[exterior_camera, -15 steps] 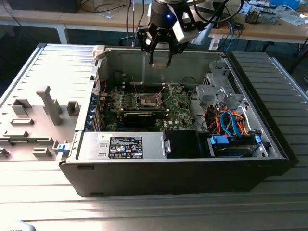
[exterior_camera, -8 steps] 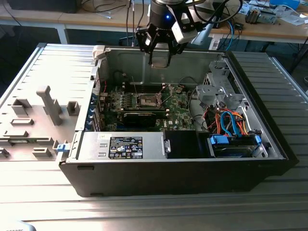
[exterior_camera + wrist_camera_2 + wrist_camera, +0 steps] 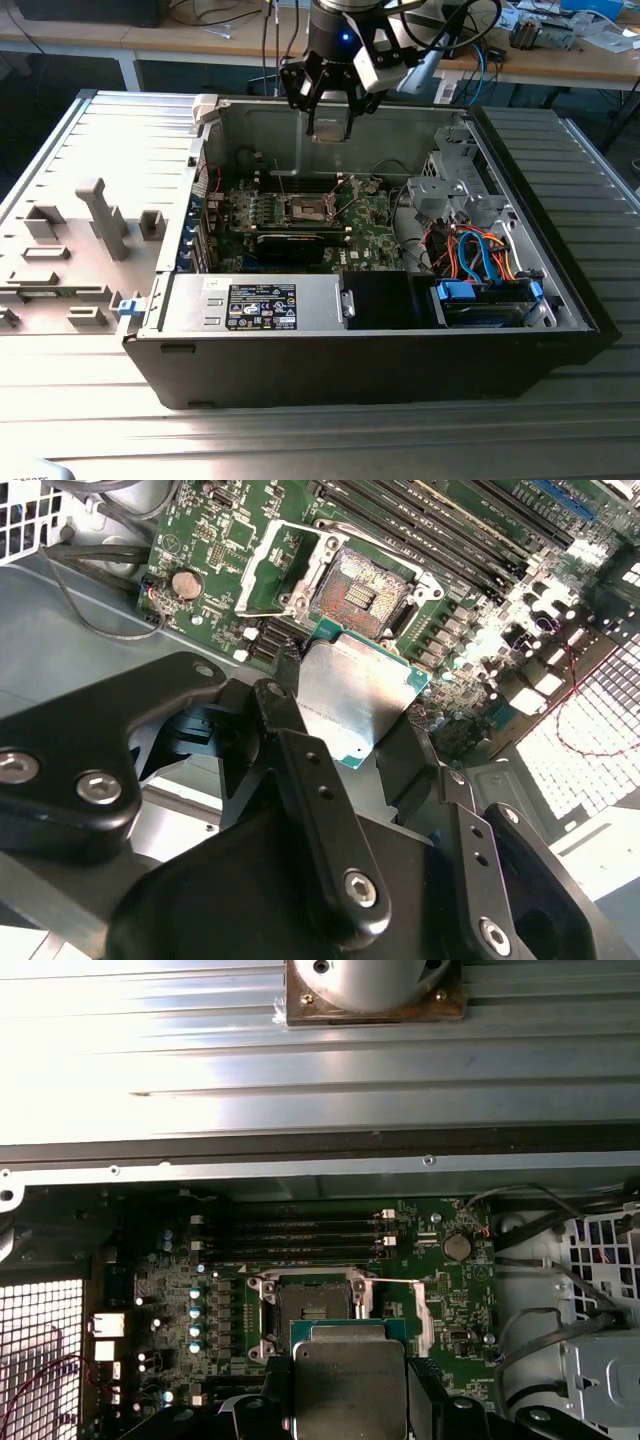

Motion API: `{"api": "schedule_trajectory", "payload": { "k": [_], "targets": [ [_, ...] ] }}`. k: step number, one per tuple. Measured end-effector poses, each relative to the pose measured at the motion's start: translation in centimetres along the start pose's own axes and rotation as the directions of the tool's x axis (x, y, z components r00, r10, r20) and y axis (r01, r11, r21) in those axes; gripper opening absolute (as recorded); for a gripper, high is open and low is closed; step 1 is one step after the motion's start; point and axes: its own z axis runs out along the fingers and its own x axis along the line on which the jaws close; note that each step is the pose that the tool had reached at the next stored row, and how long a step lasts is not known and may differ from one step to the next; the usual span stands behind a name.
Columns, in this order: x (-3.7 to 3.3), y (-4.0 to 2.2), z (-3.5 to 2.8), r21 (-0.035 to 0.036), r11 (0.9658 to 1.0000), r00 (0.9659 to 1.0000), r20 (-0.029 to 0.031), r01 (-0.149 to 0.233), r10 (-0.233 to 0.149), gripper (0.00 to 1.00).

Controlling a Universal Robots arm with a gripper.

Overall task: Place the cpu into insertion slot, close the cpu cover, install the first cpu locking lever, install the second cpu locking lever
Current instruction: 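Place the cpu into insertion slot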

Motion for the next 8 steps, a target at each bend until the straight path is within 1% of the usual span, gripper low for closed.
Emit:
{"api": "schedule_trajectory", "payload": {
  "k": [8],
  "targets": [
    [0.23, -0.02, 0.21, 0.0000, 1.0000, 1.0000, 0.0000, 0.000, 0.000, 0.55]
  ]
}}
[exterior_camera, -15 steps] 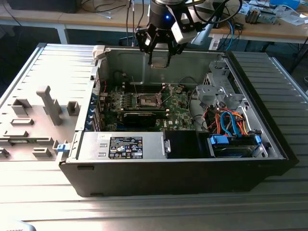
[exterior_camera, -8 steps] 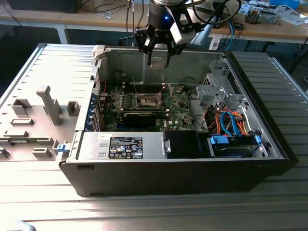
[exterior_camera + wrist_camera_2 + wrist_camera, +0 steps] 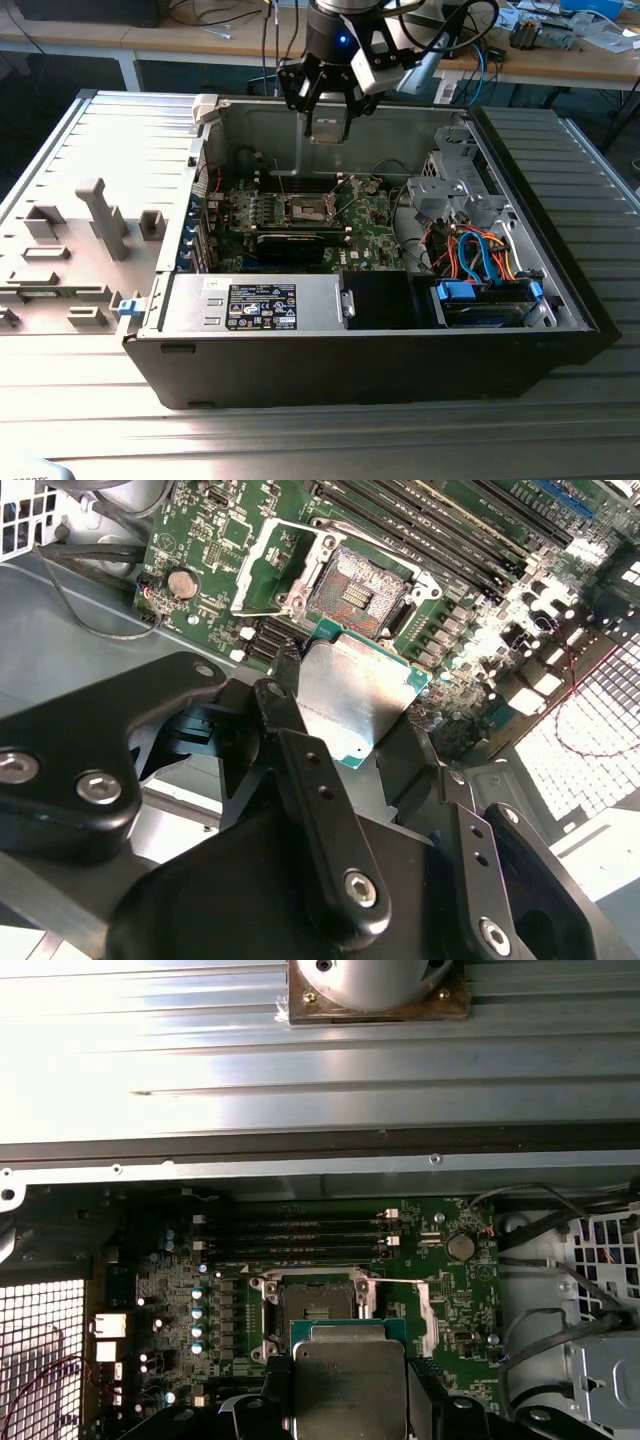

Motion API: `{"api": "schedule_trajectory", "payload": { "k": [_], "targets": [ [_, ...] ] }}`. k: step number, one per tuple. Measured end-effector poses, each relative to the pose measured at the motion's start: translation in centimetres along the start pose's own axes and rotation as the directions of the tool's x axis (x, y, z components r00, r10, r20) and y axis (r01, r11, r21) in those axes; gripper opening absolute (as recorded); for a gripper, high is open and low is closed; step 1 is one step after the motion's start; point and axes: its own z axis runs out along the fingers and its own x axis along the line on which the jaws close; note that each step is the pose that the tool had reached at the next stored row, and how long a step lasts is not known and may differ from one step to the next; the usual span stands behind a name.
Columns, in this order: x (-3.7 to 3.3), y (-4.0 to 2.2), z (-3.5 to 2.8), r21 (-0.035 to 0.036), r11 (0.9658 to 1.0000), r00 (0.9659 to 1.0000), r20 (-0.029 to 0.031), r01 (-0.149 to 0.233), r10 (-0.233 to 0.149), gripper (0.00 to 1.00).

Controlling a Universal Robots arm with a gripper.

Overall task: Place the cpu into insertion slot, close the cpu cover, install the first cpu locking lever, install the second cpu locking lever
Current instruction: 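Place the cpu into insertion slot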

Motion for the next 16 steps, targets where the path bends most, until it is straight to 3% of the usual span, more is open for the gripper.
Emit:
{"api": "schedule_trajectory", "payload": {
  "k": [16],
  "targets": [
    [0.47, -0.05, 0.42, 0.0000, 1.0000, 1.0000, 0.0000, 0.000, 0.000, 0.55]
  ]
}}
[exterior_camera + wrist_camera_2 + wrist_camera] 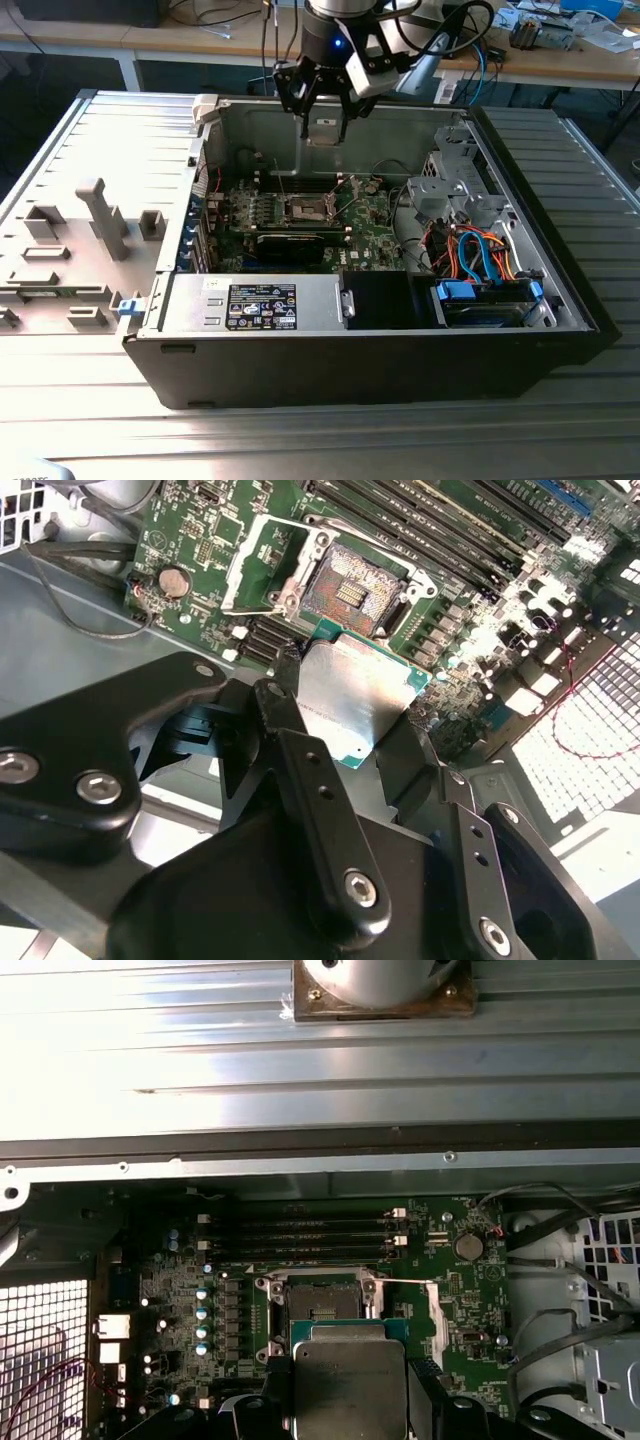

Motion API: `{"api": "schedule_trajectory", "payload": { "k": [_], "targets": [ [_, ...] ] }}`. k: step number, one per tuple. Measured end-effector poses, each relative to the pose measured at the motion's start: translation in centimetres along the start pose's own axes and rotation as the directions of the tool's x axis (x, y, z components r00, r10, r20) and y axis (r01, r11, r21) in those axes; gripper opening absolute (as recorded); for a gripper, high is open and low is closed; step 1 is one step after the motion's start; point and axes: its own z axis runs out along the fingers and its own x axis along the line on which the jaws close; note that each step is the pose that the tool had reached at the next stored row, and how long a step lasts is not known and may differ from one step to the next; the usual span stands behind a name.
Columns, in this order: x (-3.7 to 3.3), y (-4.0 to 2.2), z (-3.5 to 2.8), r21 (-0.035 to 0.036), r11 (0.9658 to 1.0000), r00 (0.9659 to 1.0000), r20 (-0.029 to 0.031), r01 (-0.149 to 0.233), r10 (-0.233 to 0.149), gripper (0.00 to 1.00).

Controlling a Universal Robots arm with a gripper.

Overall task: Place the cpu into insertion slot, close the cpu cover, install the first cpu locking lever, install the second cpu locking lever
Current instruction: 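Place the cpu into insertion slot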

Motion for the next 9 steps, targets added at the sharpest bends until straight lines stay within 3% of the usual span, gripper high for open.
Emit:
{"api": "schedule_trajectory", "payload": {
  "k": [9],
  "targets": [
    [0.31, -0.03, 0.21, 0.0001, 1.0000, 1.0000, -0.0001, 0.000, 0.000, 0.55]
  ]
}}
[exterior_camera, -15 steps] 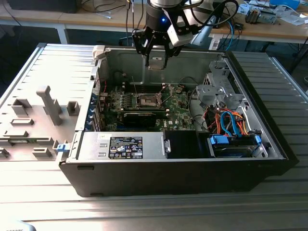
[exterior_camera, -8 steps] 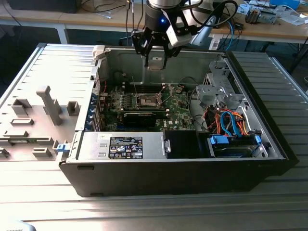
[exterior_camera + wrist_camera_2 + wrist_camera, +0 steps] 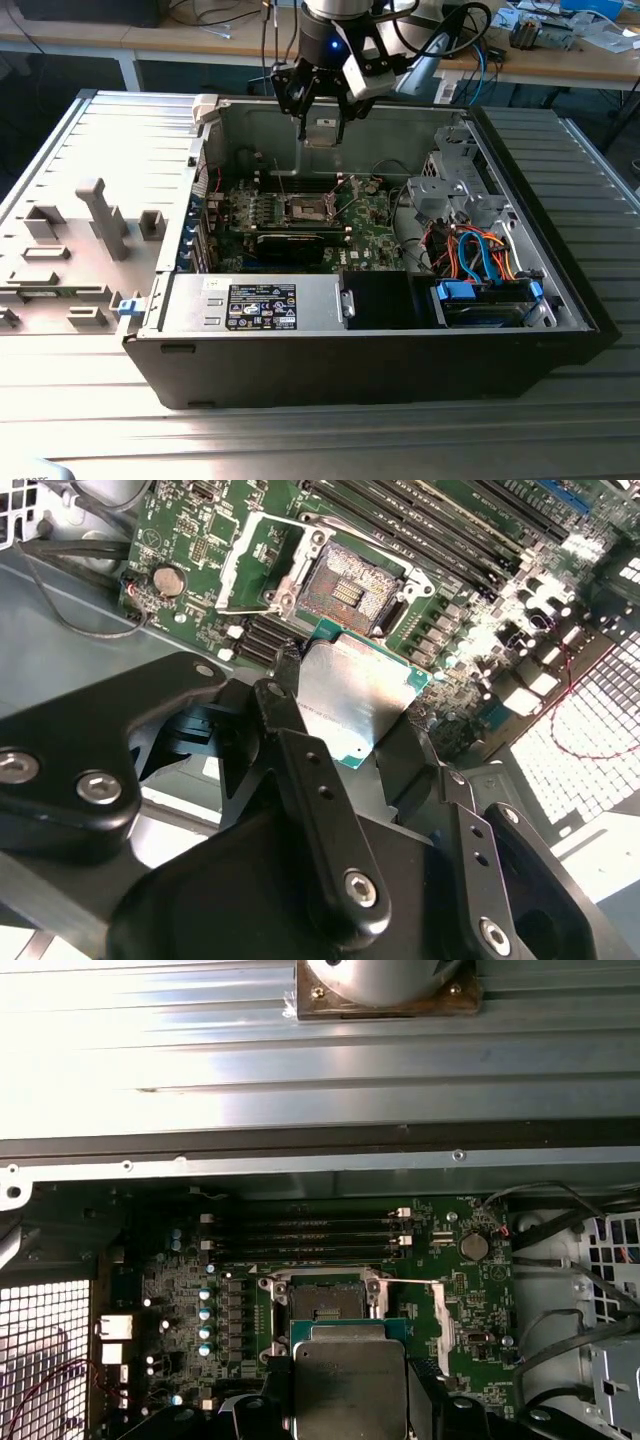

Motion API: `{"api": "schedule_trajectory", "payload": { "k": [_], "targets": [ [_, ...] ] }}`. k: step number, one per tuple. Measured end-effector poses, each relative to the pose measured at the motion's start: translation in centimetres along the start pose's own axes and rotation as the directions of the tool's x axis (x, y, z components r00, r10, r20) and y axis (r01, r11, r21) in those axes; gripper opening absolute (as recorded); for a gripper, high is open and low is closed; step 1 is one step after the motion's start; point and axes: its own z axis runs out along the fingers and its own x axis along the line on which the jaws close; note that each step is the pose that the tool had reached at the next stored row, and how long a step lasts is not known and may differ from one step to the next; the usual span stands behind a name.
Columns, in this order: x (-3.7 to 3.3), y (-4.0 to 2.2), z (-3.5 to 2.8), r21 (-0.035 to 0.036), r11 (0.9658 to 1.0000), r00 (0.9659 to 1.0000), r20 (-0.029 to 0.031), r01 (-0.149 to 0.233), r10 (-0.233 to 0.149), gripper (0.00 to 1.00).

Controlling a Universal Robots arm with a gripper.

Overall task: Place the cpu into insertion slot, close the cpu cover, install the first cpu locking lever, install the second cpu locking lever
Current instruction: 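Place the cpu into insertion slot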

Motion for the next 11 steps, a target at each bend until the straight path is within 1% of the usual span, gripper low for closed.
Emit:
{"api": "schedule_trajectory", "payload": {
  "k": [11],
  "targets": [
    [0.33, -0.03, 0.23, -0.0001, 1.0000, 1.0000, 0.0000, 0.000, 0.000, 0.55]
  ]
}}
